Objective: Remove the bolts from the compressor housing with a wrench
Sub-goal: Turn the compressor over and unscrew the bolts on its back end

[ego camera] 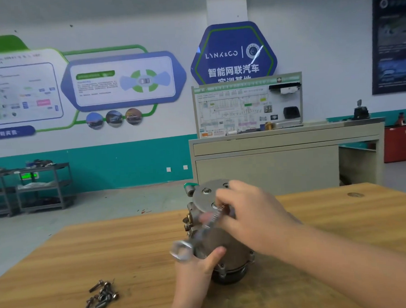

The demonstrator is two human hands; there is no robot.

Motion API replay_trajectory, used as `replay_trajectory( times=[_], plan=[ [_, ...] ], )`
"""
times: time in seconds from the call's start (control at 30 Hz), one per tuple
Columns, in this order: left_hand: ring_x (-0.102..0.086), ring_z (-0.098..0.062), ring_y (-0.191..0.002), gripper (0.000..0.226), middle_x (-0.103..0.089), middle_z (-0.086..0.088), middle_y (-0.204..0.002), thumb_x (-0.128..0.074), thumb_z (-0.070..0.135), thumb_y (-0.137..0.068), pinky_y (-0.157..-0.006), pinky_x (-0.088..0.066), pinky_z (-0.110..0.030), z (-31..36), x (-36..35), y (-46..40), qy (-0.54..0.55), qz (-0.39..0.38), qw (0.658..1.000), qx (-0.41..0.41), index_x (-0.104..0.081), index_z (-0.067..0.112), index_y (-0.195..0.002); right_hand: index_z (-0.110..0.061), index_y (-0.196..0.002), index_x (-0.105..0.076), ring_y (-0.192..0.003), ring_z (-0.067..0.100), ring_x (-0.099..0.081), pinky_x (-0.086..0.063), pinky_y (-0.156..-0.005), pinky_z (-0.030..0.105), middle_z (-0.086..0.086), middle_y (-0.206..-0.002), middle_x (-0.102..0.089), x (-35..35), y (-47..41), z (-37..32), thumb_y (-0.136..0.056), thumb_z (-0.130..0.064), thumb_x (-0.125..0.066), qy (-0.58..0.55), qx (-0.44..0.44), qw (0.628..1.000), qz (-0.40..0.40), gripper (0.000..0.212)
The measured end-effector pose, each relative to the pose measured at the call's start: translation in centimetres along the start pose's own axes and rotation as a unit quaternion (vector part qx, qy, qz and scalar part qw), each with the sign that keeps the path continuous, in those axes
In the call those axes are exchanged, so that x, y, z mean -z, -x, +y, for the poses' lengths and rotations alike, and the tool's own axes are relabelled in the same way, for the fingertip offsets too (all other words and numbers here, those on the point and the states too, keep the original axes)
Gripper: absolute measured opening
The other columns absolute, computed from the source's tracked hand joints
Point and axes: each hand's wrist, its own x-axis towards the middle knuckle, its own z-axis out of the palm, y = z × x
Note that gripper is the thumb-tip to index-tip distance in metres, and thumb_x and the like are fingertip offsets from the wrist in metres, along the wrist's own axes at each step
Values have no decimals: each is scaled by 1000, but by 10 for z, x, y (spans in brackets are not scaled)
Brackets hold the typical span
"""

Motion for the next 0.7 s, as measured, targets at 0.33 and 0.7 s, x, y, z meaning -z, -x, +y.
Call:
replay_trajectory(
  times=[0.33,0.7],
  plan=[
    [-63,11,-84,64,-70,28,-90,-80,59,-38,-65,-44,-4,8,-6,-1,46,15,999,-7,-65,33,-94,-17,-77,-69,-40,14,-44,-32,-38,22,5,-53,-52,6,35,49,-89,-43,-50,-661,-312,677,88,34],
    [-64,-9,-102,86,-70,12,-106,-77,74,-37,-92,-52,-37,11,-6,1,22,3,1000,-2,-65,30,-110,-5,-85,-65,-36,6,-38,-27,-36,17,-4,-43,-46,18,-70,83,-88,-32,-68,-337,-451,825,-54,28]
  ],
)
